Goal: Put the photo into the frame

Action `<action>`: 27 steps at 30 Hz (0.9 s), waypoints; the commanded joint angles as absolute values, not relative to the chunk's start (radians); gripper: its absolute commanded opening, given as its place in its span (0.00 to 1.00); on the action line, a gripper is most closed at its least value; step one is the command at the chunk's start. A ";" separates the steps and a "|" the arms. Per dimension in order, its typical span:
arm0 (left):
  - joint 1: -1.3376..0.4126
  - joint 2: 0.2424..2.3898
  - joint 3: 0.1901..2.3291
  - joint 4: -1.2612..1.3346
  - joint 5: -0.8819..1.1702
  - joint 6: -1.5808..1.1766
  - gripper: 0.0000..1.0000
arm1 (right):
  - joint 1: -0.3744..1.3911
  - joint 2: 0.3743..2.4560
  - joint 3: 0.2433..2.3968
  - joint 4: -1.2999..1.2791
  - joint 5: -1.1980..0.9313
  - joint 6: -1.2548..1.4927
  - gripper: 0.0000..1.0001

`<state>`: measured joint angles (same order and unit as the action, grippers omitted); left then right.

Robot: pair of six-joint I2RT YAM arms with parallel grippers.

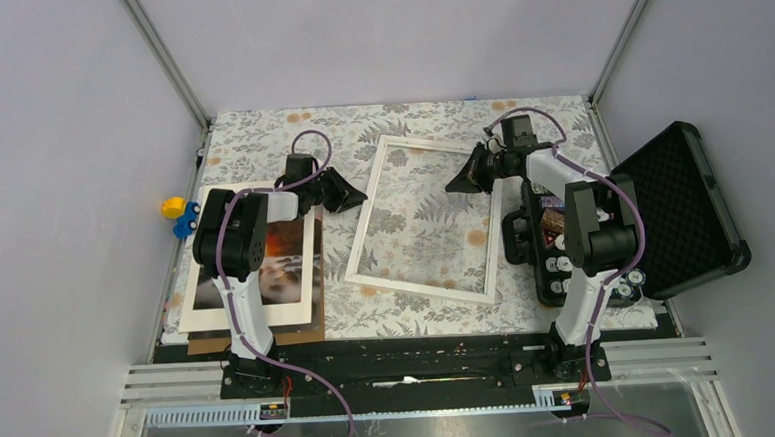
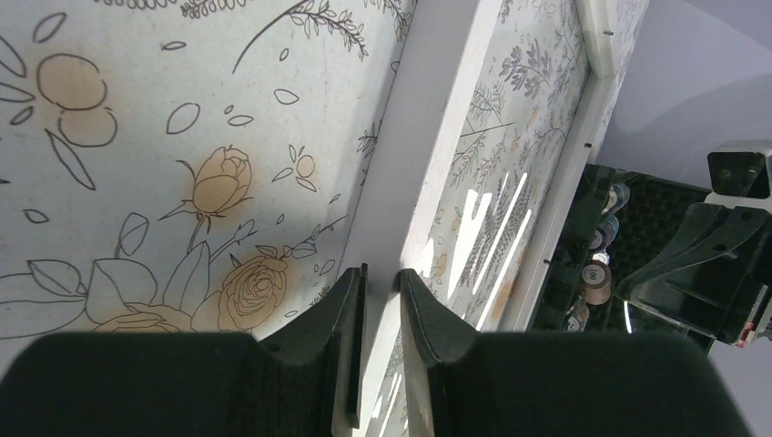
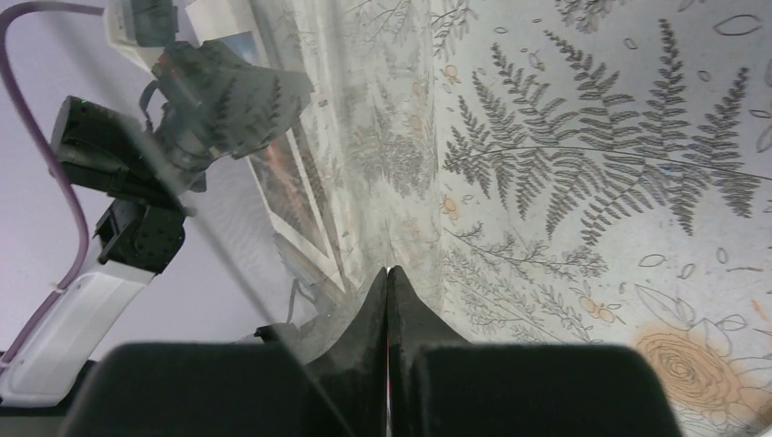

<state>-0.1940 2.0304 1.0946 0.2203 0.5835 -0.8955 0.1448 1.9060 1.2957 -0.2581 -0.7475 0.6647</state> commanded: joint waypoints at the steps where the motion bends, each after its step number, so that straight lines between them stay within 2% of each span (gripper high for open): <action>1: -0.206 2.053 1.079 0.220 0.572 -0.893 0.23 | 0.152 1.866 1.341 -0.276 -0.871 0.702 0.00; 14: -0.206 2.050 1.077 0.221 0.572 -0.893 0.23 | 0.118 1.860 1.325 -0.276 -0.926 0.697 0.00; 27: -0.205 2.051 1.076 0.222 0.573 -0.894 0.23 | 0.121 1.919 1.344 -0.319 -0.884 0.628 0.00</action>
